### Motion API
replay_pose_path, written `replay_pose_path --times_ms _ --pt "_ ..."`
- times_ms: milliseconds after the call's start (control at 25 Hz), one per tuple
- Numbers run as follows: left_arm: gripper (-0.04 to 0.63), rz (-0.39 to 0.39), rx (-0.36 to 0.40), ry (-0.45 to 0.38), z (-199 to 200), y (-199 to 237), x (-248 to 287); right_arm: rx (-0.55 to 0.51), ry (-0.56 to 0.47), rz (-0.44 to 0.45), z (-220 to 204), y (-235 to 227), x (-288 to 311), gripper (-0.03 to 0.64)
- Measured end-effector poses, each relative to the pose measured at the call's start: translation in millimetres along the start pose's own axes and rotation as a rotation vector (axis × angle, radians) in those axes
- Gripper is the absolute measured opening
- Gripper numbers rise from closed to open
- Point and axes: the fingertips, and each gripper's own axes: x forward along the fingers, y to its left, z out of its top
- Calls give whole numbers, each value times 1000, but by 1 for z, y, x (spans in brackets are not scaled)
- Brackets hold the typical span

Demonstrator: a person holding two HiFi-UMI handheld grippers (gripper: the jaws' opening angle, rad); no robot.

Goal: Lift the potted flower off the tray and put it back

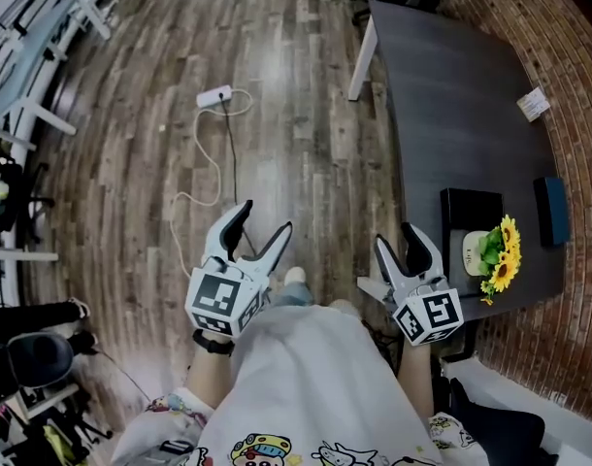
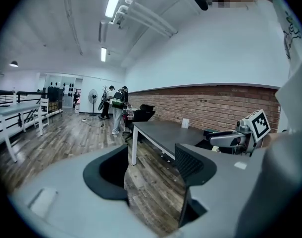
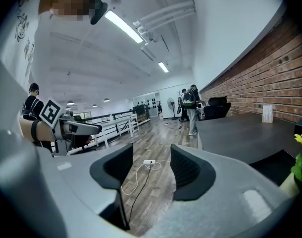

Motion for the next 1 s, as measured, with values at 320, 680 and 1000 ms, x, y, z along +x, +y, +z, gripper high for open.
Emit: replay_pose_path --times_ms 320,680,1000 --pt "301 -61 -15 45 -11 7 21 27 37 -61 -9 -9 7 244" --pt "321 -145 22 71 0 0 74 73 25 -135 -9 -52 18 287" --pt "336 -291 91 49 51 -26 170 90 -30 -258 25 -125 22 311"
